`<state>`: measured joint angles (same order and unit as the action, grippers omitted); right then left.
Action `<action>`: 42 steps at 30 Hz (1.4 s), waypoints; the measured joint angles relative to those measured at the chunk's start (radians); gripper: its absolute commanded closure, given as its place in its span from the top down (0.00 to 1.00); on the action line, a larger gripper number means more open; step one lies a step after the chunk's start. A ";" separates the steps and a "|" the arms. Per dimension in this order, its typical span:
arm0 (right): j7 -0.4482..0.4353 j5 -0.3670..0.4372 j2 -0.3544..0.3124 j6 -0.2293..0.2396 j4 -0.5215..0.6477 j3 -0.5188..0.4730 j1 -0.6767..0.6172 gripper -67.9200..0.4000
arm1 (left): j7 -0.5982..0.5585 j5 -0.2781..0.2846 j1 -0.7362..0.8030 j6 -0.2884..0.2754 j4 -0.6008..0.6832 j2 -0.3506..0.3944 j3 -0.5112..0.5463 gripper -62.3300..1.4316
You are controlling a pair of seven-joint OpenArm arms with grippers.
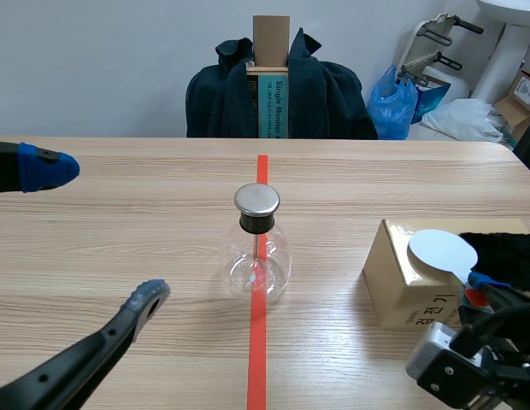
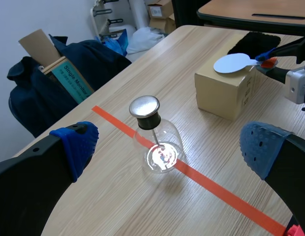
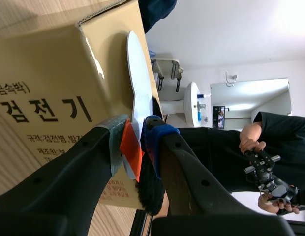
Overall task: Do the electroscope experiment.
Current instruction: 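Put the plate down on the right, then return to the home posture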
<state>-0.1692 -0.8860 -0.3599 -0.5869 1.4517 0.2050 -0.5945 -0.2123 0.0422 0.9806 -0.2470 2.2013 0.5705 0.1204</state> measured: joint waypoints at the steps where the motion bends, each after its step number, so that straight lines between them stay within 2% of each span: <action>1: -0.009 0.000 0.003 0.000 -0.003 0.000 0.007 0.14 | 0.000 0.000 0.000 -0.001 0.000 0.000 0.000 0.99; 5: -0.015 0.000 0.005 0.000 -0.003 0.000 0.021 0.14 | 0.008 0.000 0.000 0.000 0.000 0.000 0.000 0.99; 8: -0.016 0.000 0.005 0.000 -0.003 0.000 0.018 0.24 | 0.009 0.000 0.000 0.000 0.000 0.000 0.000 0.99; 12: -0.016 -0.002 0.005 0.000 -0.003 0.000 0.018 0.45 | 0.011 -0.021 0.000 0.000 0.000 0.000 0.000 0.99; 15: -0.015 -0.002 0.005 0.000 -0.003 0.000 0.018 0.66 | 0.014 -0.043 0.000 0.000 -0.001 0.000 0.000 0.99; 18: -0.001 -0.035 0.005 -0.011 -0.003 0.000 0.018 0.84 | 0.014 -0.042 0.000 0.000 -0.001 0.000 0.000 0.99; 21: 0.050 -0.074 0.005 -0.024 -0.003 0.000 0.014 0.85 | 0.014 -0.042 0.000 0.000 -0.001 0.000 0.000 0.99; 25: 0.087 -0.064 -0.008 -0.026 -0.003 -0.003 -0.020 0.85 | 0.014 -0.042 0.000 0.000 -0.001 0.000 0.000 0.99; 31: -0.052 0.016 -0.090 -0.022 -0.003 -0.058 -0.150 0.85 | 0.005 -0.034 0.000 0.000 -0.001 0.000 0.000 0.99; 36: -0.245 0.126 -0.116 -0.024 0.008 -0.192 -0.241 0.85 | 0.006 -0.023 0.000 0.000 -0.001 0.000 0.000 0.99; 40: -0.427 0.276 -0.117 -0.011 0.044 -0.345 -0.276 0.85 | 0.006 -0.023 0.000 0.000 -0.001 0.000 0.000 0.99; 42: -0.468 0.378 -0.117 0.047 0.076 -0.419 -0.275 0.84 | 0.006 -0.023 0.000 0.000 -0.001 0.000 0.000 0.99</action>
<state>-0.6376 -0.5076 -0.4770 -0.5404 1.5280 -0.2138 -0.8692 -0.2058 0.0196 0.9806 -0.2474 2.2005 0.5705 0.1204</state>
